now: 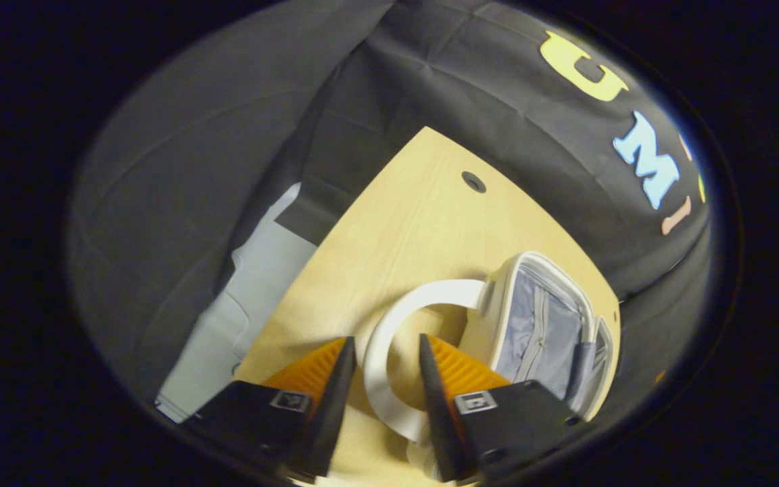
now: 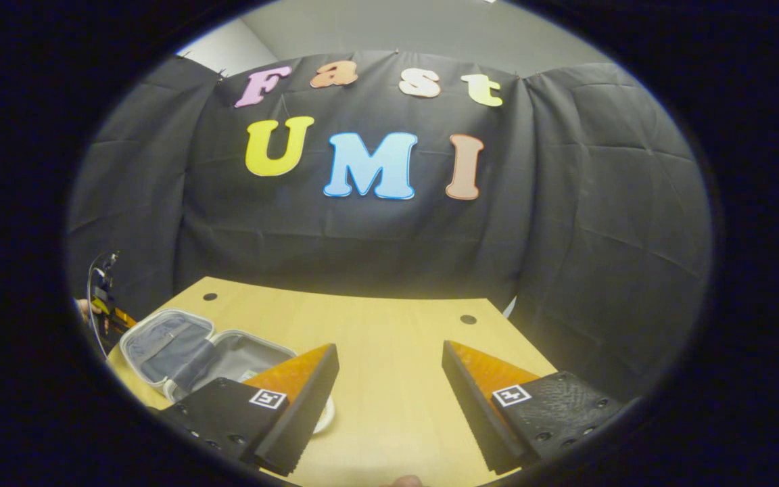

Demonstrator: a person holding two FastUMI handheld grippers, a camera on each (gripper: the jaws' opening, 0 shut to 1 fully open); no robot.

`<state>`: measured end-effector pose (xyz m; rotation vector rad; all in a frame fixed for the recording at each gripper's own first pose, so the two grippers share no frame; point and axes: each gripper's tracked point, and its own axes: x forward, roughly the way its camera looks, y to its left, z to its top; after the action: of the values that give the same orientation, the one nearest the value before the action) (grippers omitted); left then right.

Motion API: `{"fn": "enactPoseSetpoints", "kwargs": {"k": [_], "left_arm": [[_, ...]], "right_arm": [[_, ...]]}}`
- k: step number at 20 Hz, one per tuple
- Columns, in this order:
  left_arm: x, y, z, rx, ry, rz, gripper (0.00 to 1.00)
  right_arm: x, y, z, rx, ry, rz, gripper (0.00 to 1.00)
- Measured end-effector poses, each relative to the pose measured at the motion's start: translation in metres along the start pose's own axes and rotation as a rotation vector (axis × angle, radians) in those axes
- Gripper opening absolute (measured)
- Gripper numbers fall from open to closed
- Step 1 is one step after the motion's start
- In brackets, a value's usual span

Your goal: First open the suitcase, pack the skin care products into it, and then close the suitcase.

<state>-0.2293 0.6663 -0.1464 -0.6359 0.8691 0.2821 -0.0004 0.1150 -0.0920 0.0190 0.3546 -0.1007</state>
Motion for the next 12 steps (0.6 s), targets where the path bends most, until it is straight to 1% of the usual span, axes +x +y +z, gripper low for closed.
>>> {"fn": "enactPoseSetpoints", "kwargs": {"k": [1, 2, 3, 4, 5, 7, 8, 10, 12], "left_arm": [[-0.001, 0.007, 0.001, -0.009, 0.002, 0.023, 0.32], [-0.001, 0.007, 0.002, -0.020, -0.006, 0.018, 0.26], [-0.006, 0.005, -0.001, 0.001, 0.005, 0.028, 0.24], [-0.012, 0.002, 0.004, 0.025, -0.001, 0.033, 0.20], [-0.017, -0.004, 0.010, 0.048, -0.017, 0.033, 0.20], [-0.034, -0.017, 0.016, 0.119, -0.034, 0.049, 0.09], [-0.045, -0.026, 0.019, 0.152, -0.035, 0.053, 0.10], [-0.069, -0.043, 0.026, 0.207, -0.060, 0.074, 0.10], [-0.102, -0.071, 0.037, 0.242, -0.103, 0.059, 0.10]], "right_arm": [[0.000, -0.001, 0.001, 0.003, -0.001, 0.000, 0.94], [0.001, -0.003, 0.001, 0.007, 0.001, 0.000, 0.94], [0.001, -0.005, 0.000, 0.010, 0.004, -0.003, 0.94], [0.002, -0.009, -0.002, 0.013, 0.006, -0.006, 0.94], [0.002, -0.012, -0.003, 0.018, 0.010, -0.007, 0.94], [0.004, -0.016, -0.007, 0.032, 0.020, -0.003, 0.94], [0.005, -0.018, -0.008, 0.040, 0.022, -0.001, 0.94], [0.007, -0.023, -0.007, 0.057, 0.018, 0.004, 0.94], [0.008, -0.029, -0.005, 0.073, 0.010, 0.014, 0.94]]}}
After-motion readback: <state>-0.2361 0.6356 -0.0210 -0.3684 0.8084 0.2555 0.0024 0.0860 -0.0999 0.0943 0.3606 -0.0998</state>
